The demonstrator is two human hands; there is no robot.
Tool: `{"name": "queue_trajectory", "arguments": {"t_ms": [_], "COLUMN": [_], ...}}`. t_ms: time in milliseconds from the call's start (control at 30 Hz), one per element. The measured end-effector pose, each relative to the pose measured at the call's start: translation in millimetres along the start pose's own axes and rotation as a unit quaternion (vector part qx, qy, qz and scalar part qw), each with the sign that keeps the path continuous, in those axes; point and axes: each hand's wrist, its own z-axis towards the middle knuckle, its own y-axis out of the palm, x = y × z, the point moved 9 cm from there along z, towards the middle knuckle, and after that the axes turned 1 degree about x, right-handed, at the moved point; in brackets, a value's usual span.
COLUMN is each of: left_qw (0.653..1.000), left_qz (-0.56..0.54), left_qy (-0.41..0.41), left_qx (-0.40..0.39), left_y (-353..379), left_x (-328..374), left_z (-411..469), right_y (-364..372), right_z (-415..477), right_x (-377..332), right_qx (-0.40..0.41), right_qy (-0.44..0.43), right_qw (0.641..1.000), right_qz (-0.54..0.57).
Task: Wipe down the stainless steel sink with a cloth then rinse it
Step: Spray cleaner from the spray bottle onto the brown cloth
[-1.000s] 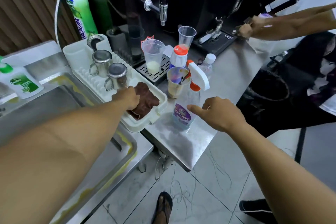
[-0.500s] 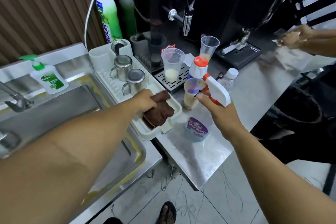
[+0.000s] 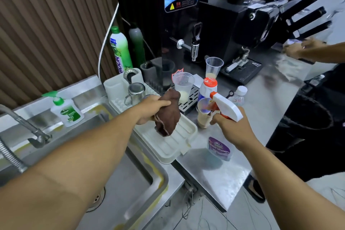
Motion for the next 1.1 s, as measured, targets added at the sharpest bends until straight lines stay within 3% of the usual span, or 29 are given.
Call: {"name": "queue_trajectory", "arguments": {"t_ms": [200,400,633,867,1100], "left_qw": [0.994,0.987,0.987,0.989,0.989], "left_qz": [-0.075,-0.14,-0.137,-0.128,-0.125], "left_qy": [-0.034,-0.044,-0.057,-0.038,-0.038], "left_qx": [-0.067,-0.06,-0.064,-0.064,-0.066], "left_y": [-9.6,-22.8,-30.1,-28.8,-28.9], "left_x": [25.8,46.0,50.5,61.3,62.7], "left_z": [-18.0,-37.2,-48.0,-60.6,-68.7], "right_y": [40.3,63.4,67.2,41.4,32.9], "right_z": [-10.9,-13.8,-18.8,-10.4,-9.0], "right_x": [-43.8,-33.4,-46.6,-48.8,-60.0], "right_qx": [-0.097,-0.111,-0.092,-0.019,-0.014], "right_qy": [-0.072,-0.081,-0.069,-0.022,-0.041], "right_qw": [0.992,0.986,0.991,0.998,0.998], "right_qz": [-0.032,-0.09,-0.069,-0.049,-0.039]}}
